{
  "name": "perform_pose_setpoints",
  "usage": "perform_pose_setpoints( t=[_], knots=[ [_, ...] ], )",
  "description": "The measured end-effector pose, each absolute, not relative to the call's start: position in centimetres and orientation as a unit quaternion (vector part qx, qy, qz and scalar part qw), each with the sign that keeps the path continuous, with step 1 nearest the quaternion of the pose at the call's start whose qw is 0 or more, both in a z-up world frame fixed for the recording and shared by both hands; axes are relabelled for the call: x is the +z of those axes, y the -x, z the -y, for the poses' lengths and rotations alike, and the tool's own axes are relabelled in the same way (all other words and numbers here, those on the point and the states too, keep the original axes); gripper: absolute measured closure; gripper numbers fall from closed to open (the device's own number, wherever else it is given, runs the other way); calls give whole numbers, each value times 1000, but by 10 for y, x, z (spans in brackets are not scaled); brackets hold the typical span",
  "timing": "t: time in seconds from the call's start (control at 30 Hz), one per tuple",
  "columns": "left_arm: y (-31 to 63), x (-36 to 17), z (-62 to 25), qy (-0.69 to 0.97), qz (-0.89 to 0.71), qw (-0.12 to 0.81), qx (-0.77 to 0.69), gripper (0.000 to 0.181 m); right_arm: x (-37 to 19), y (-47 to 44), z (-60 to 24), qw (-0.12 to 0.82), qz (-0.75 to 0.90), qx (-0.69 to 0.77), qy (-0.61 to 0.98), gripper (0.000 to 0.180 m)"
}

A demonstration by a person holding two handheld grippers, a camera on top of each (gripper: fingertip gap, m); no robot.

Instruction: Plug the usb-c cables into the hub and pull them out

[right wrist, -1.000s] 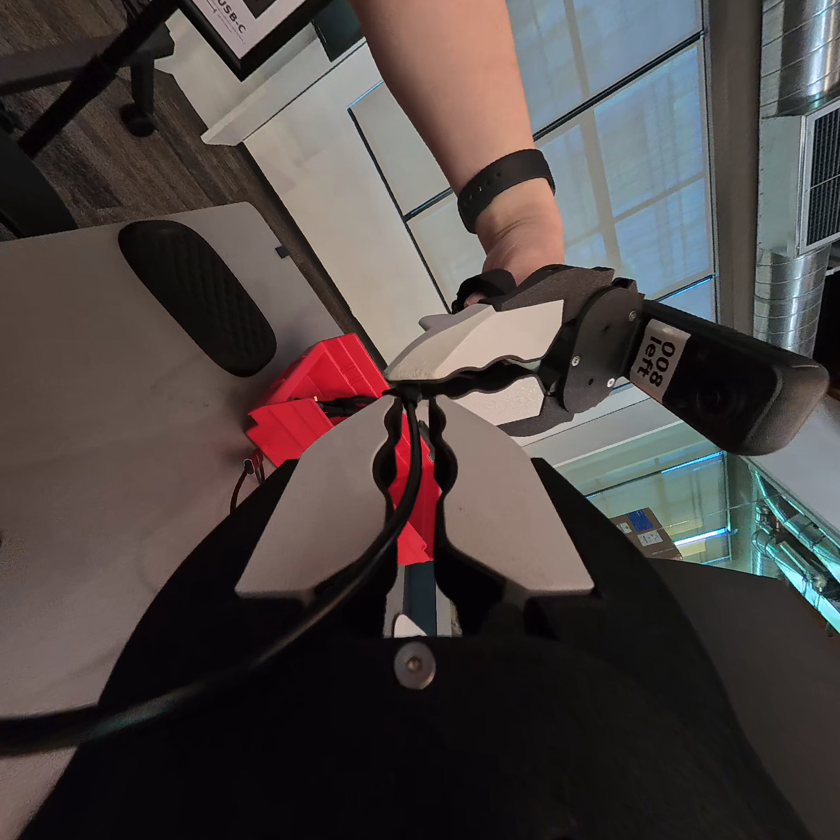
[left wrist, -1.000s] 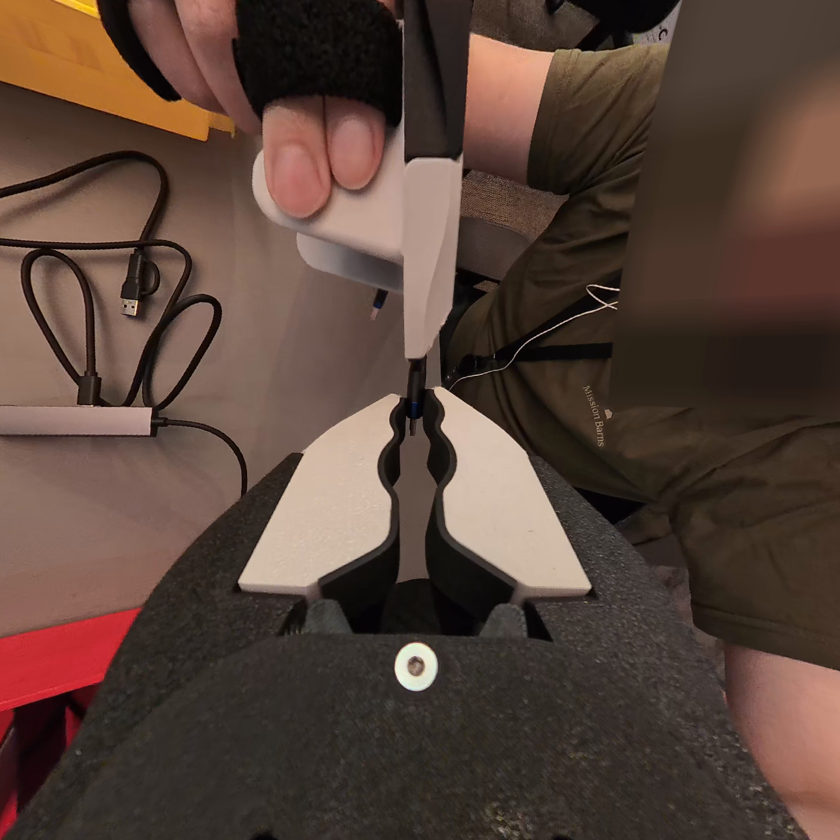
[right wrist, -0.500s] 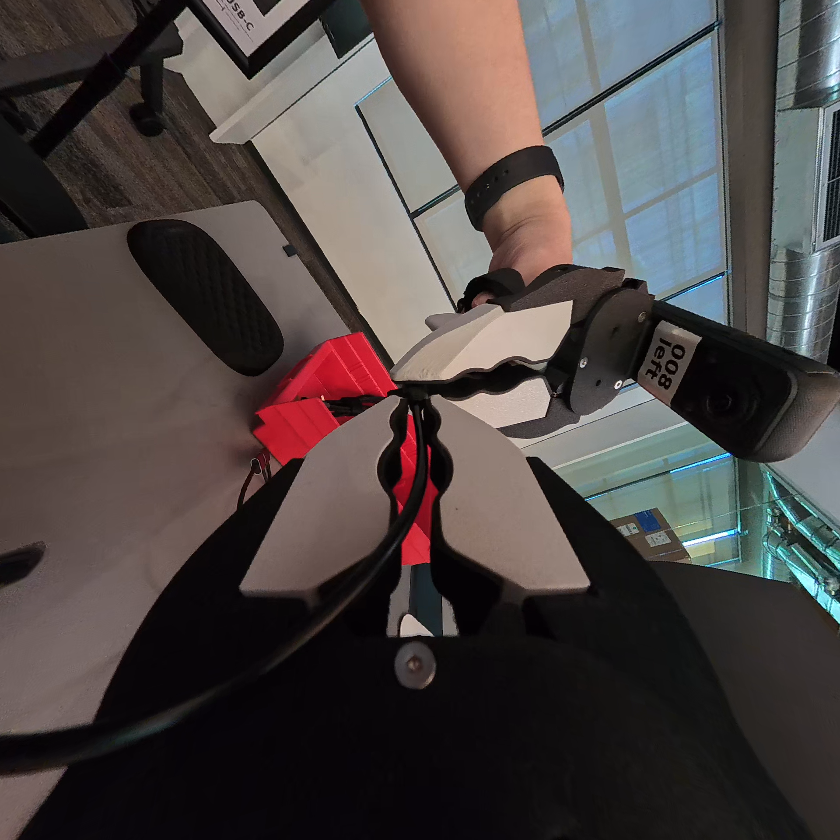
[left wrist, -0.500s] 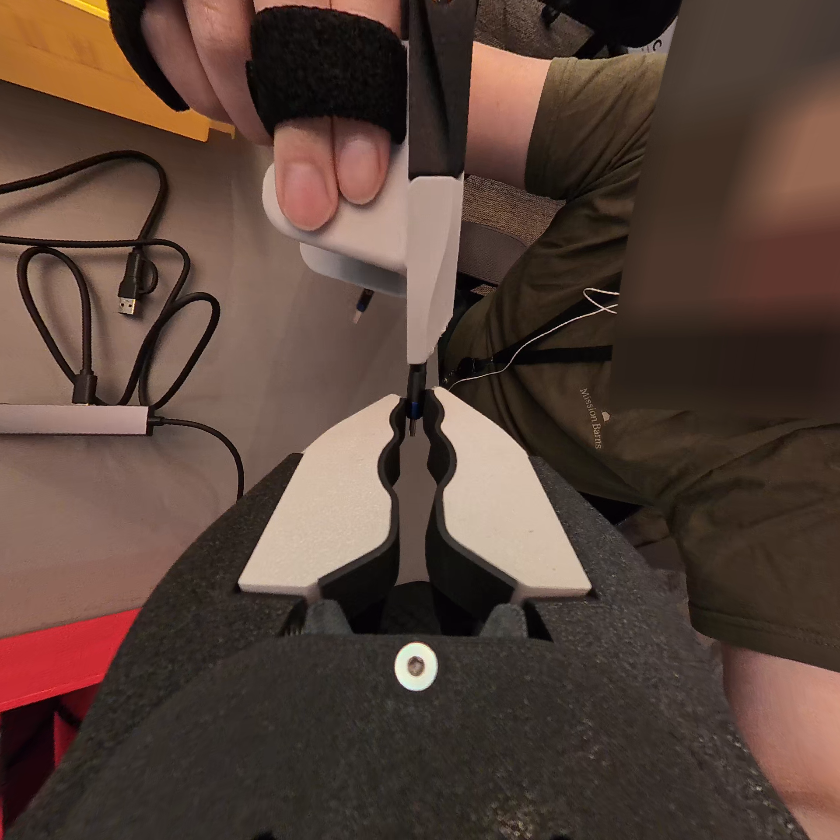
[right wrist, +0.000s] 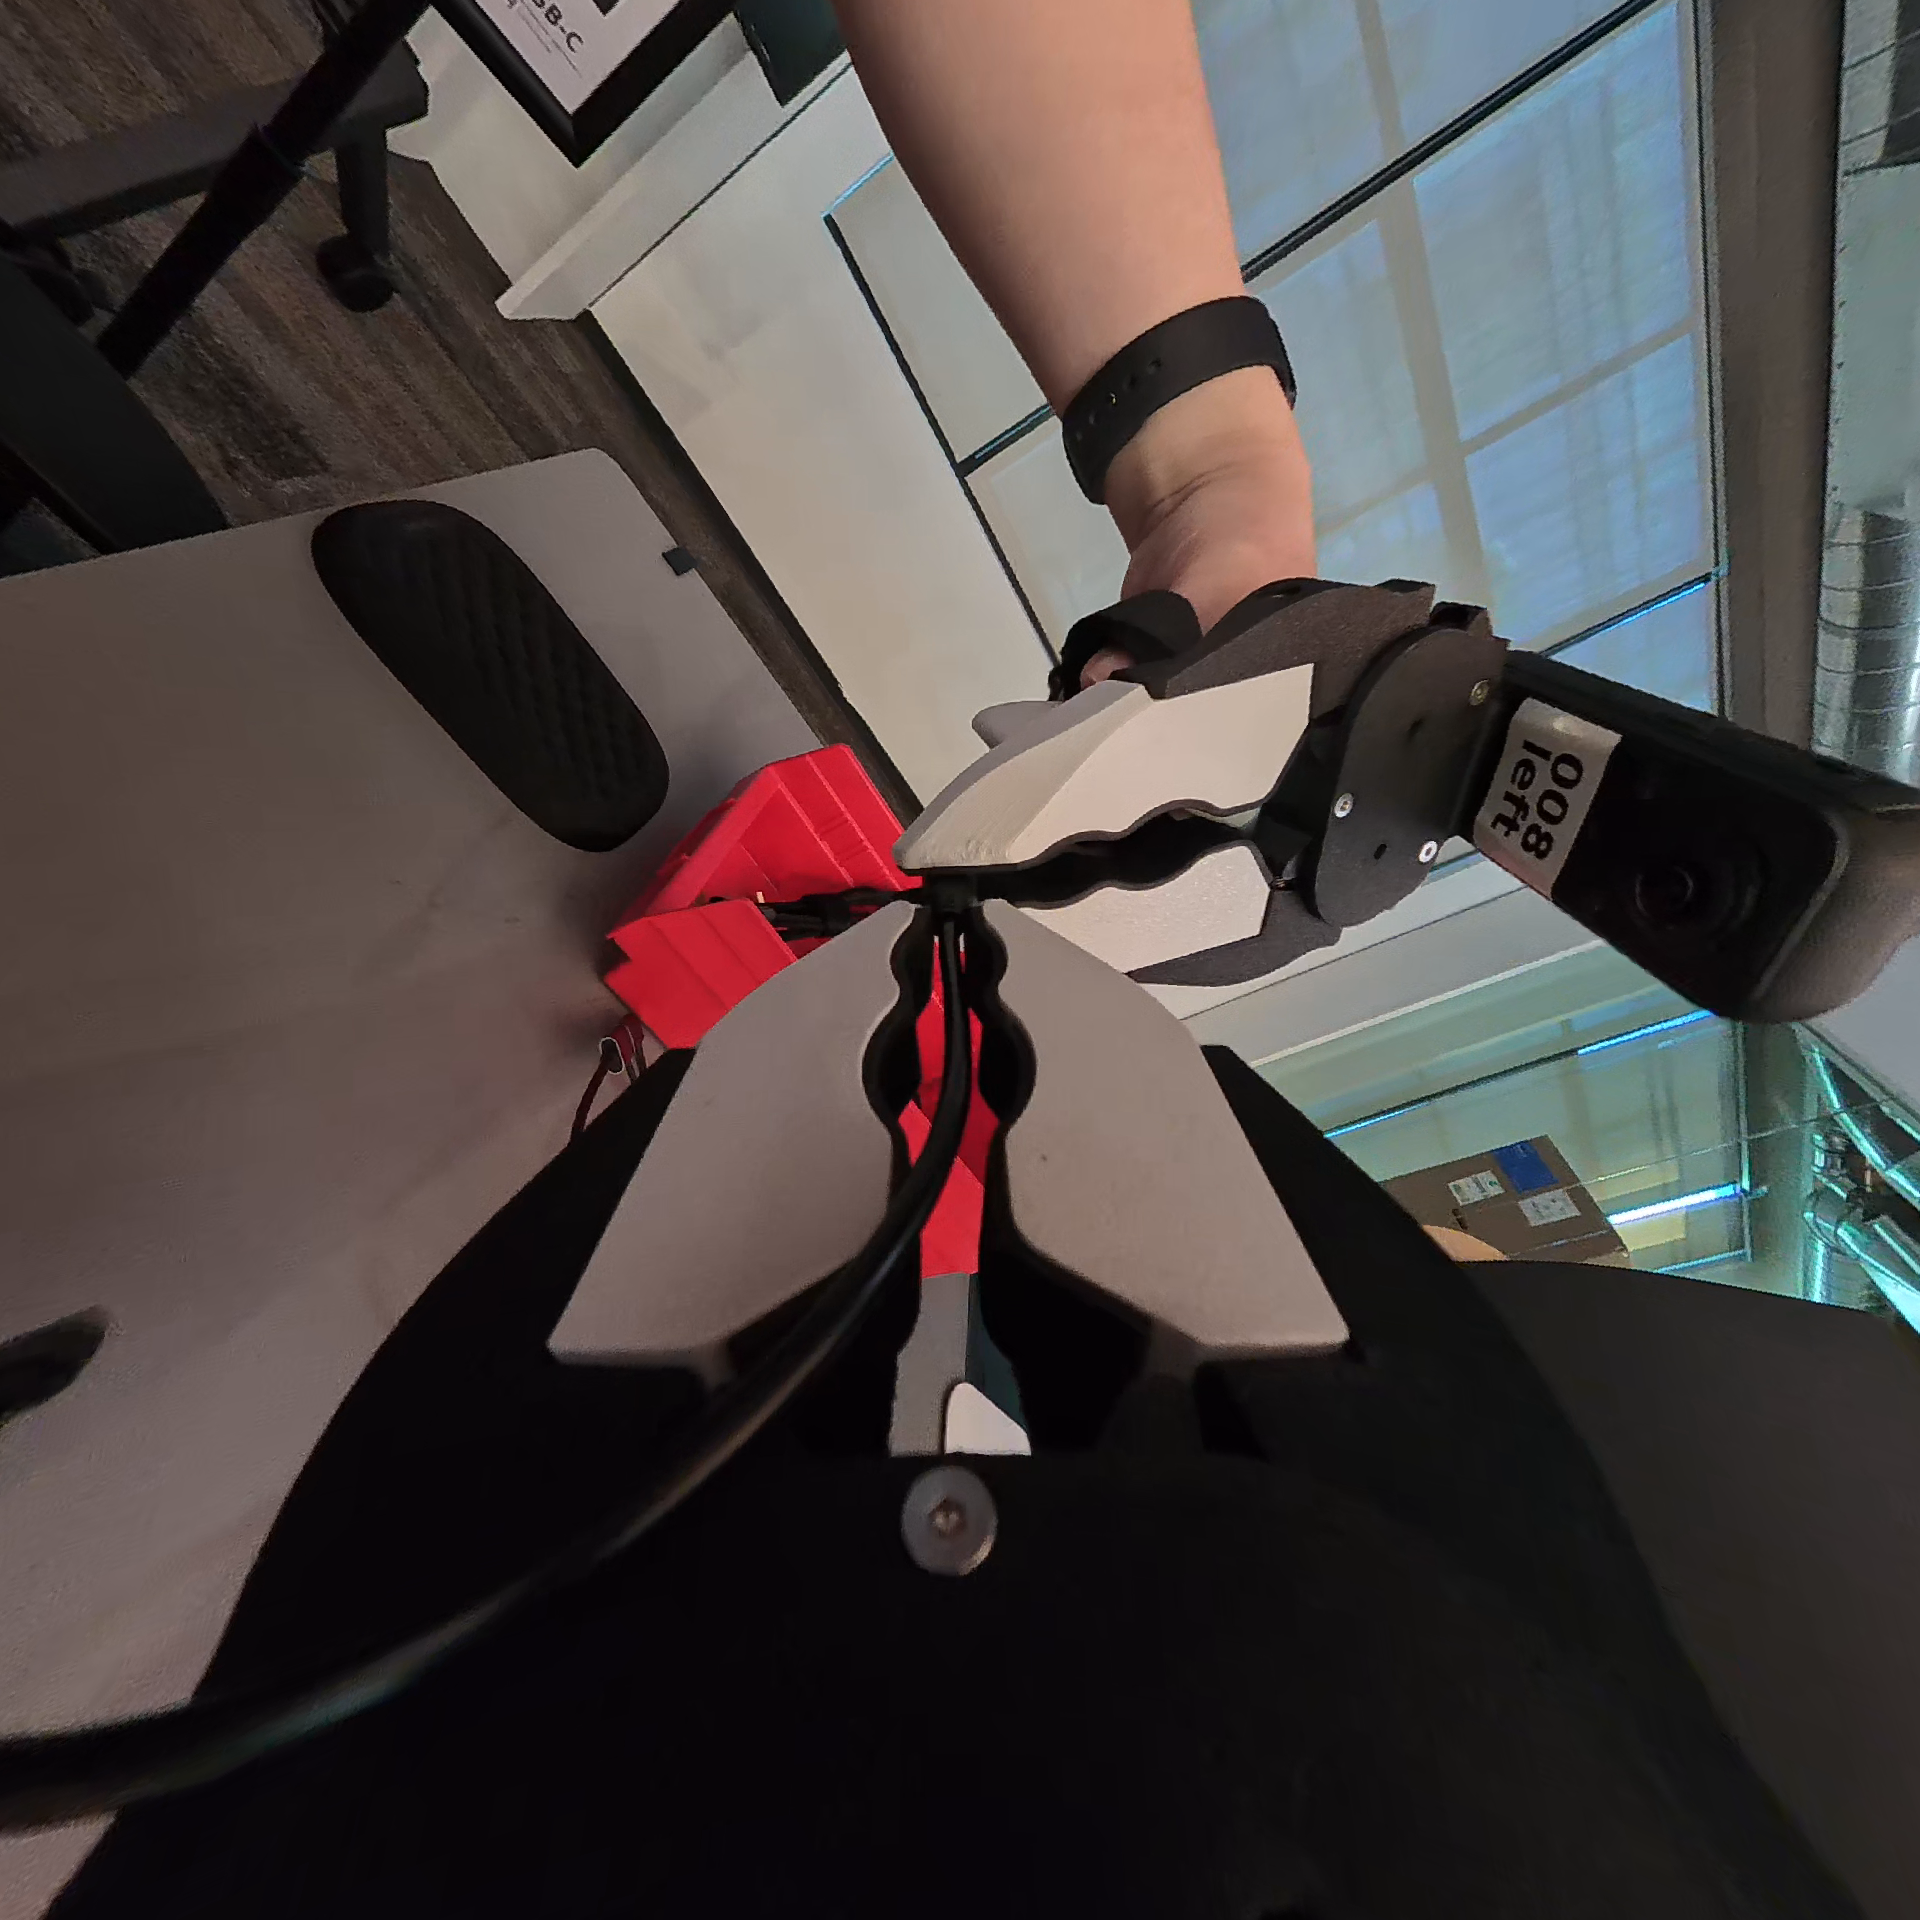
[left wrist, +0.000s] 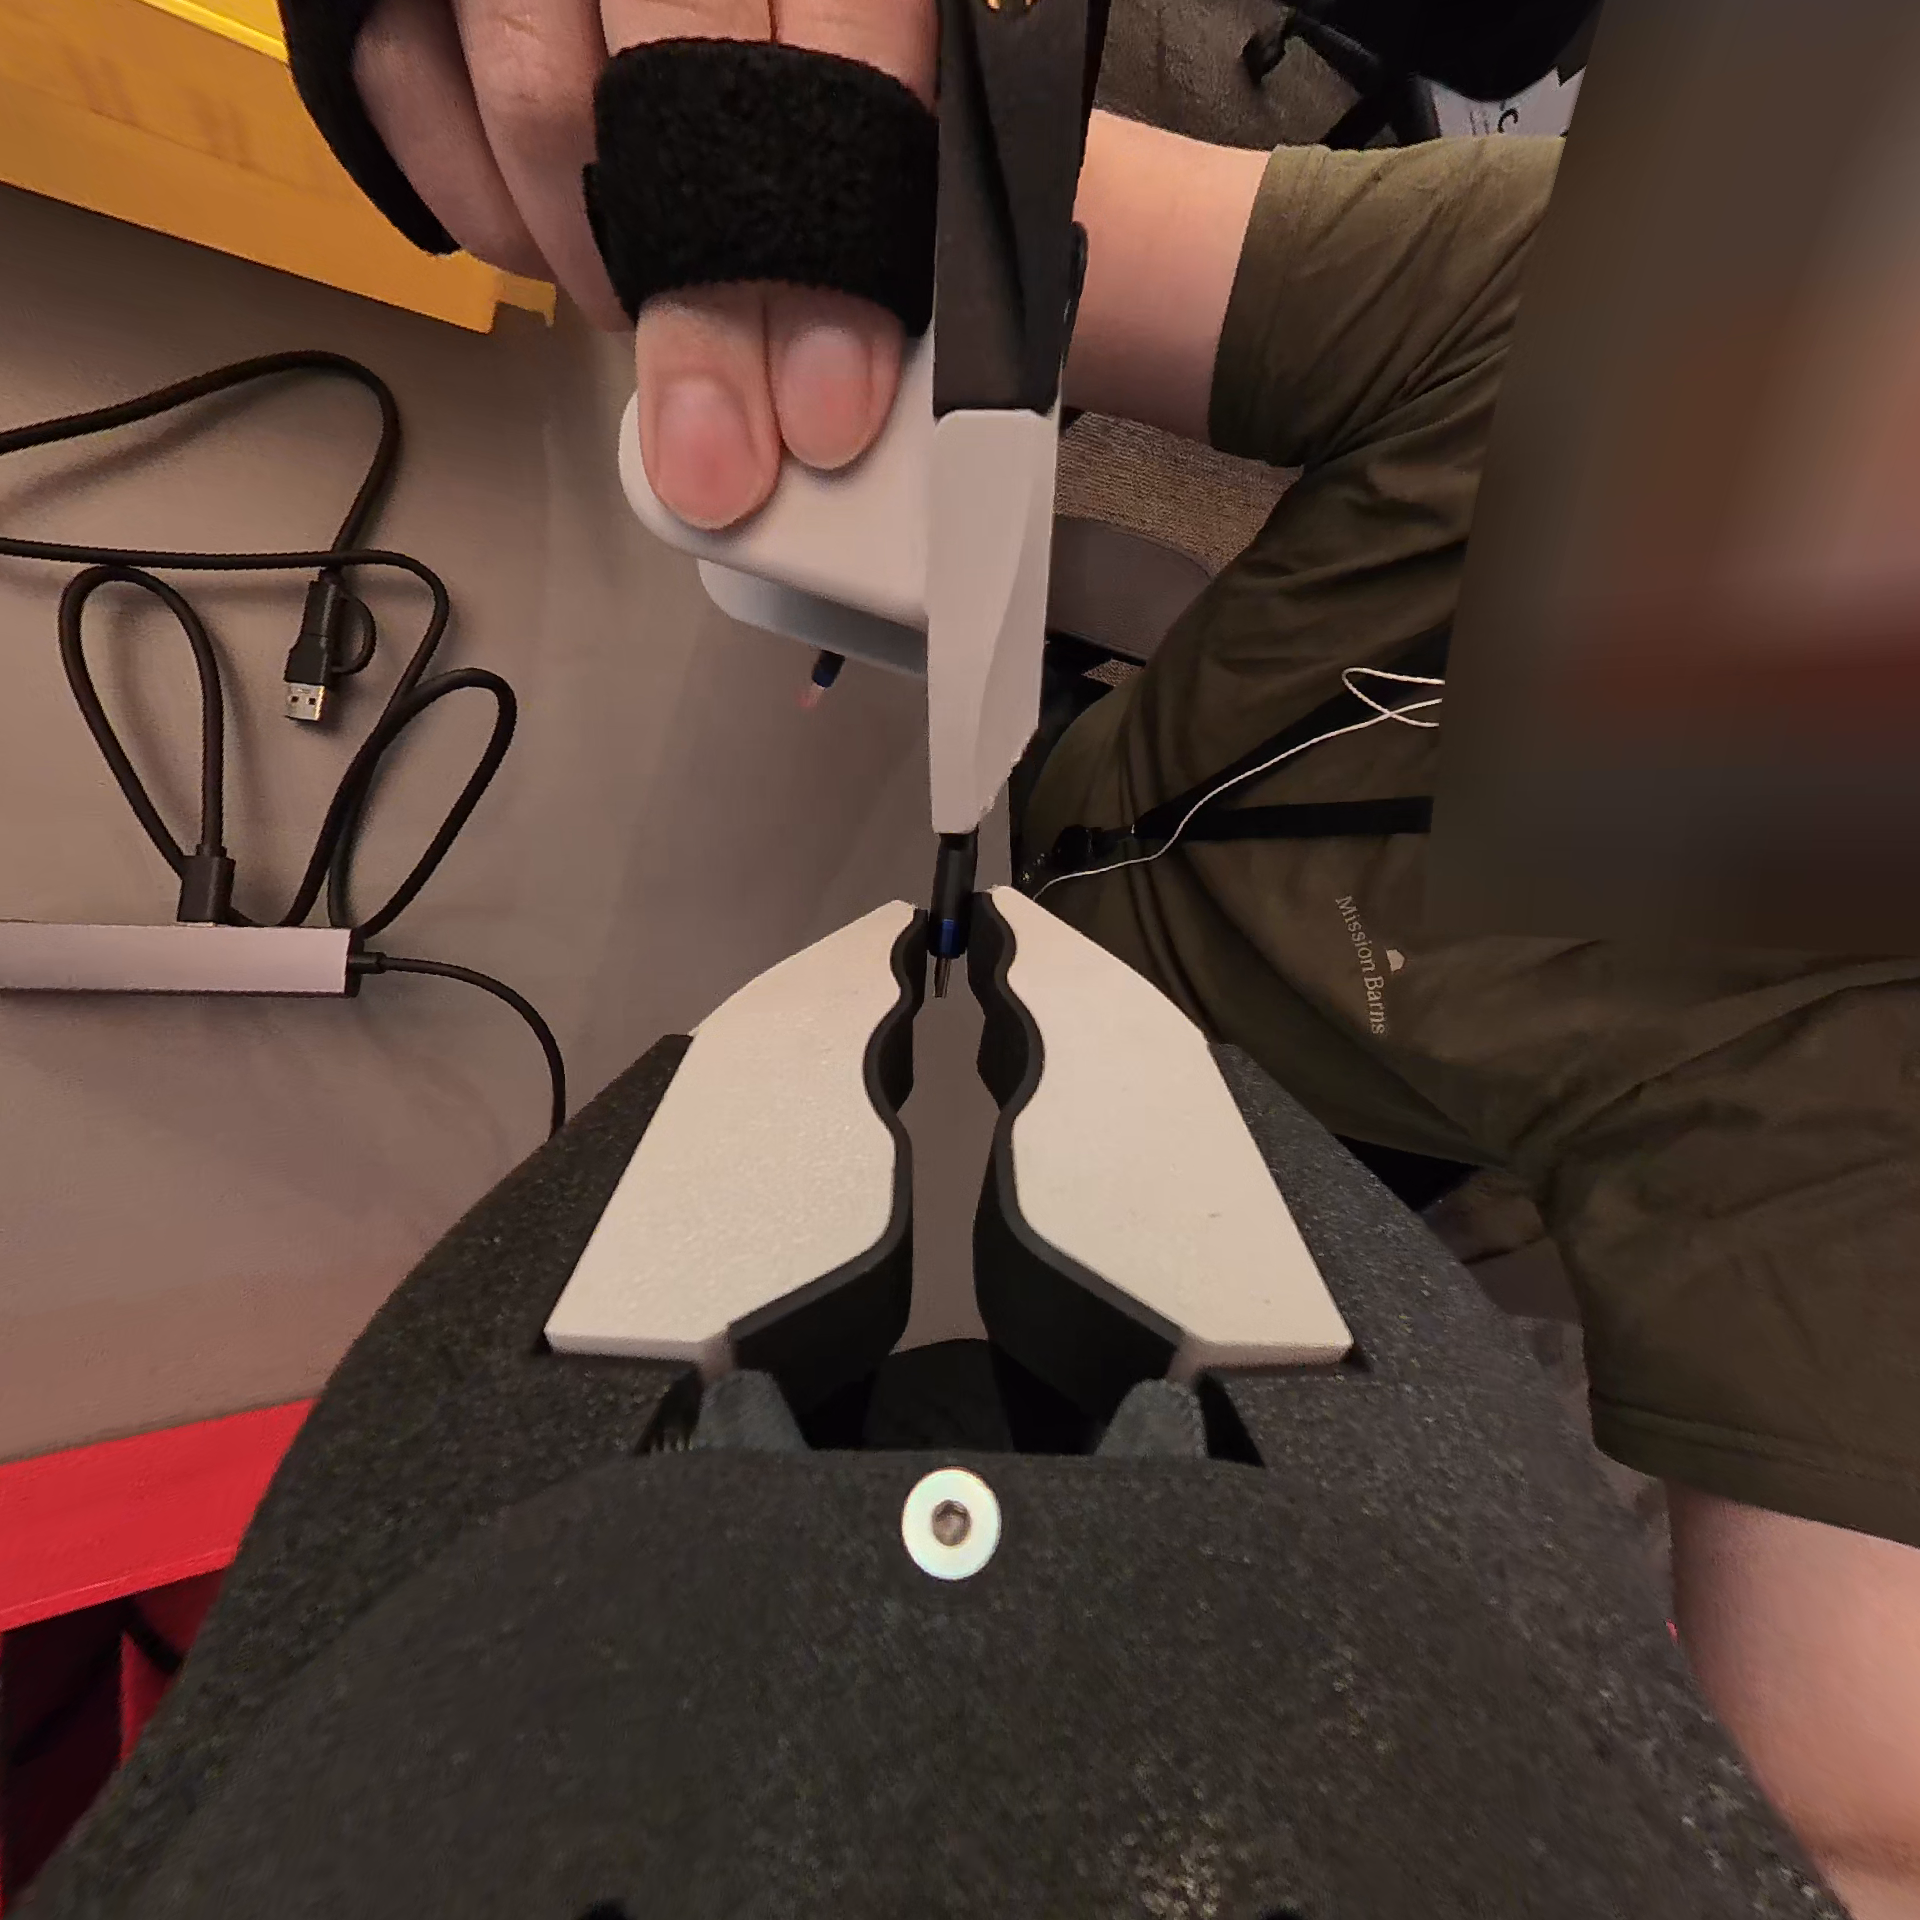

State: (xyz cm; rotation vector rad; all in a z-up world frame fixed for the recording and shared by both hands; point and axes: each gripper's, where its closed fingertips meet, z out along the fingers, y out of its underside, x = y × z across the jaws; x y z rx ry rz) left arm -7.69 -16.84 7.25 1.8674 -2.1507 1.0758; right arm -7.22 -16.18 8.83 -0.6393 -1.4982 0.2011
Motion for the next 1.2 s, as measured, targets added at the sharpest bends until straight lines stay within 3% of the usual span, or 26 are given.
perform_pose_setpoints(
  t=[0.1,0.17,0.37,0.57,0.7,0.77,0.9,1.2],
  knots=[
    [76,78,165,-608,707,25,360,172,92,66,159,683,662,91,294,173],
    [76,84,157,-607,706,-14,364,160,96,58,153,687,654,85,304,173],
    [83,92,124,-627,651,-208,374,150,128,12,134,729,590,66,341,172],
    [87,17,121,-688,554,-383,270,142,180,-54,139,794,481,107,356,172],
    [86,-38,108,-729,500,-420,203,148,192,-76,145,809,455,109,356,173],
    [88,-53,87,-758,466,-429,156,139,193,-80,144,810,452,102,360,172],
    [70,-76,69,-808,402,-398,166,127,190,-80,140,806,455,85,369,172],
    [58,-126,46,-859,363,-344,109,127,189,-80,140,804,458,81,370,172]
  ],
)
